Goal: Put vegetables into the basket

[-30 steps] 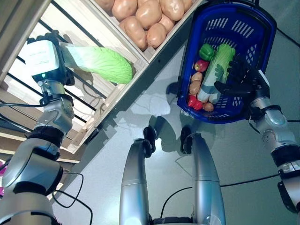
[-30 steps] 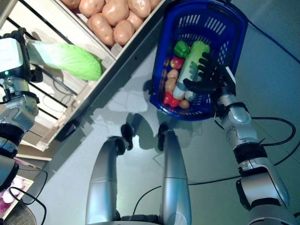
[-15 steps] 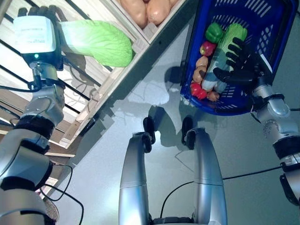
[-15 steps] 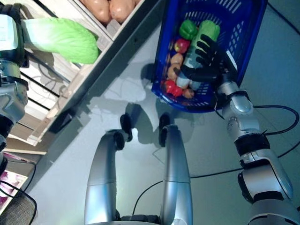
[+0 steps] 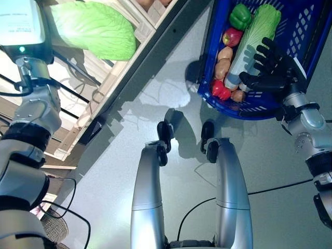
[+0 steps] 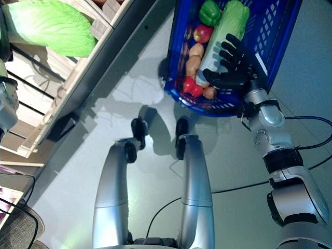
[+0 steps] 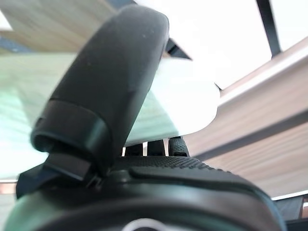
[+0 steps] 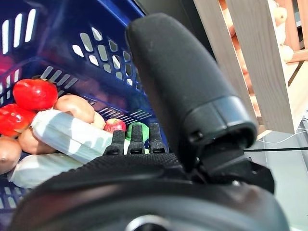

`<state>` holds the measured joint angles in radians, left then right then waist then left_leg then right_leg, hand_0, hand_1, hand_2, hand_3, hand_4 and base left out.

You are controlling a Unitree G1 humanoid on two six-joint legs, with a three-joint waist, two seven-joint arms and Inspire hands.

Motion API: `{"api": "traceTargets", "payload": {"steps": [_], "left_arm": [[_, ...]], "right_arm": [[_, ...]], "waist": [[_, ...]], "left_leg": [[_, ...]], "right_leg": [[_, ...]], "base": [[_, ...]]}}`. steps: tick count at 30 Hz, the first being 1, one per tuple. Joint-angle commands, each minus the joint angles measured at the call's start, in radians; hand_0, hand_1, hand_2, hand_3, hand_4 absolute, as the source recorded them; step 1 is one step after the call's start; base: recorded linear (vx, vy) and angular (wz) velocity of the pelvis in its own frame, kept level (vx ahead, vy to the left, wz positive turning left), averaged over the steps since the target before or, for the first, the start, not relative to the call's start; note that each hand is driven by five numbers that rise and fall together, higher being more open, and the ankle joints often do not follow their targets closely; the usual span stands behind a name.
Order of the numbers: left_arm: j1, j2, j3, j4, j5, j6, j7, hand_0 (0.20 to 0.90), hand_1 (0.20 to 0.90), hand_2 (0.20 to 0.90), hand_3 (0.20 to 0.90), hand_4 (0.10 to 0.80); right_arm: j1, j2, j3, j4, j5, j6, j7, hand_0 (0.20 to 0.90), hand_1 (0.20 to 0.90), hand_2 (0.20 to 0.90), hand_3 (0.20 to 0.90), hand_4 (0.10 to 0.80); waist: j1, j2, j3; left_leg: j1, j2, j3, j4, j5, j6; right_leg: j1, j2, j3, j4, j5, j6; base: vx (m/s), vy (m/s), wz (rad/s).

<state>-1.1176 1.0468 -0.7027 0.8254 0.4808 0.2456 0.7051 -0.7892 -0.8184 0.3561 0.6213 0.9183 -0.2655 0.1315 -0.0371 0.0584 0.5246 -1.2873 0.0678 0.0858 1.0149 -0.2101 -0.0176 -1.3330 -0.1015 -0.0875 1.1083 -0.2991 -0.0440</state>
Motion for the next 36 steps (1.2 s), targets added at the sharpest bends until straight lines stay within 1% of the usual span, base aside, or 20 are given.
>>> {"api": "traceTargets", "payload": {"steps": [1,5,9,13,14,15,17,19,20,22,23,26,29,30,31,33,35,36], "left_arm": [[-0.065,0.084,0.013,0.118,-0.021,0.022,-0.049,0.3,0.3,0.3,0.3,0.4],[-0.055,0.092,0.023,0.118,-0.051,0.006,-0.04,0.3,0.3,0.3,0.3,0.4],[-0.018,0.086,0.059,0.099,-0.087,-0.005,-0.029,0.3,0.3,0.3,0.3,0.4],[0.003,0.088,0.087,0.089,-0.121,-0.063,-0.034,0.3,0.3,0.3,0.3,0.4],[0.003,0.088,0.087,0.089,-0.121,-0.063,-0.034,0.3,0.3,0.3,0.3,0.4],[0.013,0.091,0.1,0.088,-0.131,-0.11,-0.033,0.3,0.3,0.3,0.3,0.4],[0.029,0.094,0.121,0.074,-0.126,-0.175,-0.041,0.3,0.3,0.3,0.3,0.4],[0.055,0.093,0.143,0.052,-0.137,-0.22,-0.041,0.3,0.3,0.3,0.3,0.4],[0.089,0.091,0.176,0.032,-0.158,-0.261,-0.039,0.3,0.3,0.3,0.3,0.4],[0.129,0.088,0.211,0.006,-0.219,-0.303,-0.057,0.3,0.3,0.3,0.3,0.4],[0.162,0.081,0.241,-0.013,-0.265,-0.329,-0.078,0.3,0.3,0.3,0.3,0.4],[0.266,0.036,0.344,-0.066,-0.402,-0.387,-0.149,0.3,0.3,0.3,0.3,0.4],[0.387,-0.041,0.441,-0.135,-0.495,-0.441,-0.199,0.3,0.3,0.3,0.3,0.4],[0.411,-0.058,0.458,-0.152,-0.526,-0.456,-0.2,0.3,0.3,0.3,0.3,0.4],[0.465,-0.104,0.483,-0.181,-0.547,-0.473,-0.208,0.3,0.3,0.3,0.3,0.4],[0.554,-0.169,0.523,-0.228,-0.568,-0.513,-0.223,0.3,0.3,0.3,0.3,0.4],[0.622,-0.231,0.542,-0.267,-0.56,-0.537,-0.224,0.3,0.3,0.3,0.3,0.4],[0.638,-0.245,0.547,-0.278,-0.569,-0.547,-0.227,0.3,0.3,0.3,0.3,0.4]], "right_arm": [[-0.024,-0.091,-0.098,-0.109,0.056,-0.151,0.016,0.9,0.9,0.9,0.9,0.8],[-0.009,-0.084,-0.116,-0.124,0.074,-0.157,0.016,0.9,0.9,0.9,0.9,0.8],[0.009,-0.062,-0.129,-0.137,0.065,-0.146,0.033,0.9,0.9,0.9,0.9,0.8],[0.049,-0.04,-0.144,-0.146,0.062,-0.164,0.053,0.9,0.9,0.9,0.9,0.8],[0.048,-0.041,-0.144,-0.146,0.062,-0.164,0.053,0.9,0.9,0.9,0.9,0.8],[0.058,-0.031,-0.153,-0.15,0.062,-0.161,0.057,0.9,0.9,0.9,0.9,0.8],[0.074,-0.016,-0.164,-0.162,0.056,-0.154,0.061,0.9,0.9,0.9,0.9,0.8],[0.089,-0.004,-0.171,-0.176,0.042,-0.147,0.066,0.9,0.9,0.9,0.9,0.8],[0.103,0.005,-0.179,-0.189,0.032,-0.141,0.068,0.9,0.9,0.9,0.9,0.8],[0.123,0.02,-0.189,-0.203,0.022,-0.139,0.073,0.9,0.9,0.9,0.9,0.8],[0.144,0.032,-0.199,-0.214,0.021,-0.138,0.077,0.9,0.9,0.9,0.9,0.8],[0.193,0.075,-0.233,-0.248,0.043,-0.107,0.091,0.9,0.9,0.9,0.9,0.8],[0.249,0.166,-0.26,-0.289,0.069,-0.073,0.116,0.9,0.9,0.9,0.9,0.8],[0.262,0.187,-0.261,-0.303,0.077,-0.066,0.124,0.9,0.9,0.9,0.9,0.8],[0.301,0.242,-0.257,-0.34,0.065,-0.05,0.149,0.9,0.9,0.9,0.9,0.8],[0.365,0.304,-0.246,-0.39,0.055,-0.039,0.198,0.9,0.9,0.9,0.9,0.8],[0.421,0.348,-0.235,-0.421,0.04,-0.036,0.236,0.9,0.9,0.9,0.9,0.8],[0.433,0.357,-0.23,-0.427,0.031,-0.042,0.246,0.9,0.9,0.9,0.9,0.8]], "waist": [[-0.051,0.021,-0.005],[-0.05,0.017,-0.005],[-0.048,0.012,-0.005],[-0.048,0.0,-0.005],[-0.048,0.0,-0.005],[-0.048,-0.006,-0.005],[-0.048,-0.014,-0.005],[-0.046,-0.02,-0.005],[-0.044,-0.024,-0.005],[-0.041,-0.028,-0.006],[-0.038,-0.031,-0.017],[-0.036,-0.04,-0.058],[-0.031,-0.052,-0.091],[-0.031,-0.055,-0.096],[-0.028,-0.063,-0.114],[-0.024,-0.074,-0.138],[-0.019,-0.081,-0.167],[-0.018,-0.083,-0.172]], "left_leg": [[0.1,-0.041,0.074,-0.076,-0.031,0.048],[0.129,-0.037,0.077,-0.085,-0.031,0.047],[0.199,-0.03,0.086,-0.108,-0.033,0.041],[0.303,-0.023,0.095,-0.135,-0.037,0.038],[0.301,-0.023,0.095,-0.133,-0.037,0.038],[0.356,-0.02,0.097,-0.146,-0.04,0.036],[0.416,-0.018,0.098,-0.154,-0.044,0.034],[0.469,-0.019,0.094,-0.159,-0.049,0.033],[0.51,-0.02,0.092,-0.164,-0.054,0.034],[0.561,-0.02,0.09,-0.166,-0.062,0.036],[0.59,-0.022,0.086,-0.172,-0.066,0.038],[0.639,-0.023,0.079,-0.158,-0.079,0.047],[0.69,-0.028,0.062,-0.144,-0.095,0.057],[0.699,-0.029,0.059,-0.141,-0.098,0.059],[0.738,-0.033,0.05,-0.16,-0.098,0.062],[0.794,-0.042,0.039,-0.193,-0.096,0.068],[0.849,-0.051,0.03,-0.232,-0.093,0.072],[0.866,-0.054,0.029,-0.245,-0.092,0.072]], "right_leg": [[0.109,0.016,0.003,-0.154,0.118,0.012],[0.138,0.016,-0.004,-0.164,0.118,0.01],[0.207,0.02,-0.009,-0.189,0.11,0.008],[0.313,0.017,-0.021,-0.217,0.096,0.006],[0.311,0.017,-0.021,-0.215,0.096,0.006],[0.367,0.014,-0.027,-0.23,0.09,0.005],[0.432,0.012,-0.033,-0.246,0.085,0.003],[0.488,0.01,-0.039,-0.256,0.079,0.001],[0.535,0.01,-0.044,-0.266,0.074,0.0],[0.59,0.01,-0.047,-0.276,0.065,-0.004],[0.622,0.009,-0.051,-0.285,0.06,-0.006],[0.682,0.007,-0.061,-0.284,0.033,-0.018],[0.745,0.009,-0.064,-0.285,0.013,-0.029],[0.755,0.01,-0.063,-0.282,0.009,-0.031],[0.798,0.013,-0.06,-0.304,0.008,-0.032],[0.858,0.011,-0.06,-0.331,0.006,-0.033],[0.919,0.01,-0.062,-0.369,0.006,-0.032],[0.937,0.009,-0.064,-0.381,0.006,-0.031]], "base": [[-0.035,-0.031,-0.05],[-0.044,-0.037,0.0],[-0.032,-0.043,-0.04],[-0.02,-0.082,-0.04],[0.001,-0.079,-0.03],[0.006,-0.084,-0.01],[0.009,-0.099,0.0],[0.013,-0.07,0.02],[0.026,-0.064,0.01],[0.042,-0.048,0.01],[0.073,-0.035,0.02],[0.084,-0.038,0.03],[0.074,-0.042,0.1],[0.094,-0.039,0.1],[0.1,-0.04,0.09],[0.128,-0.046,0.07],[0.114,-0.037,0.04],[0.114,-0.035,0.05]]}}
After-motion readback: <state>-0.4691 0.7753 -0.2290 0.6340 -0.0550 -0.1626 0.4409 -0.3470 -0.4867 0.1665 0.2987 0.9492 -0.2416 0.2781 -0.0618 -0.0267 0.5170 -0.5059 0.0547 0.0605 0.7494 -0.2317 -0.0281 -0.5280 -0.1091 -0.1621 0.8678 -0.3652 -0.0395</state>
